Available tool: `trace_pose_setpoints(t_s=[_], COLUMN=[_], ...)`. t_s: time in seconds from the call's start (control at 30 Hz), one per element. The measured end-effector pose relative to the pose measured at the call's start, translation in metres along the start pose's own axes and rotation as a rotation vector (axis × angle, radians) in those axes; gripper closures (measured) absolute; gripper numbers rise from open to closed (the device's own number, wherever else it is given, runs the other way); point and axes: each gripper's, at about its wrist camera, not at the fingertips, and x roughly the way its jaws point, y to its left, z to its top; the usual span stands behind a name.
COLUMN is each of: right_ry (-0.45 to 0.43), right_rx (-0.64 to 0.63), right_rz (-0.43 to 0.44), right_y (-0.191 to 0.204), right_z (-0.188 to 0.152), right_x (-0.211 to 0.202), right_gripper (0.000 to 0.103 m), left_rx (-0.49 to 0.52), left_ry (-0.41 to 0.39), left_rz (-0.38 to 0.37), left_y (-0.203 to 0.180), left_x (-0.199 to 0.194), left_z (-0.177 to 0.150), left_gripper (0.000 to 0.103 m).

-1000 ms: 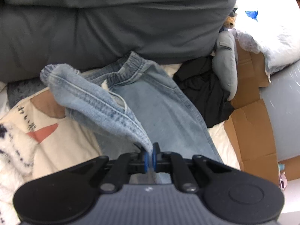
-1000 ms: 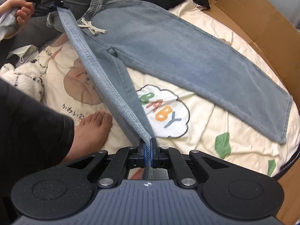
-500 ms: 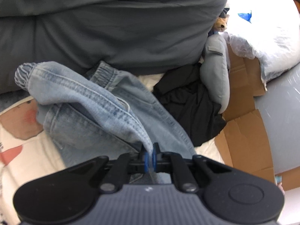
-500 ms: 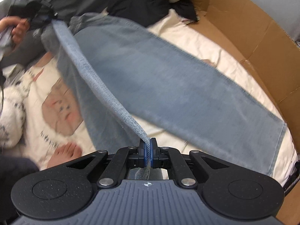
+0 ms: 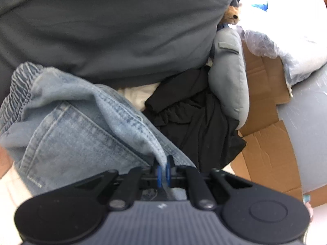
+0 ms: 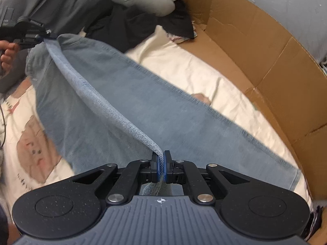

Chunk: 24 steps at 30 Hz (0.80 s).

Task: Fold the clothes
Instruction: 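Lift the pinched seam with the right gripper while the left gripper lifts the waistband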

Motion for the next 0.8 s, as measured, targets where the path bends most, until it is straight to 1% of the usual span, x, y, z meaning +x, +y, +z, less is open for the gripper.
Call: trace_pose_setpoints(t_s=[0.2,0.4,0.5,0.63,0.8], right_ry=[0.024,0.056,0.072,0.103,0.122], right_rx=[-0.006,0.020,0.032,0.039,0.043], right_rz=[-0.027,-0.037,-0.041,-0.037,-0.046], right_y=[-0.018,-0.039,-0.047,-0.056,-0.064], right_z=[0.021,0.036,0.044,0.053,0.065], right_x=[0.034,0.070,0.087,0.109,0.128], right_gripper=[0.102,0.102,0.102,0.102,0.102], left_rx=[0.020,0.025,0.032,0.003,-0.015], left_ry=[0.014,0.029,0.034,0.043,0.027], left_rz=[0.040,0.075,0.085,0.106,0.114], left_y=[-0.007,-0.014,-0.016,-0.013,-0.019], left_x=[0.038,0.074,0.086,0.098,0.099], left_z=[0.004,0.005,0.007,0.008,0.013], left_gripper=[0.098,0.098,0.098,0.097,0.097])
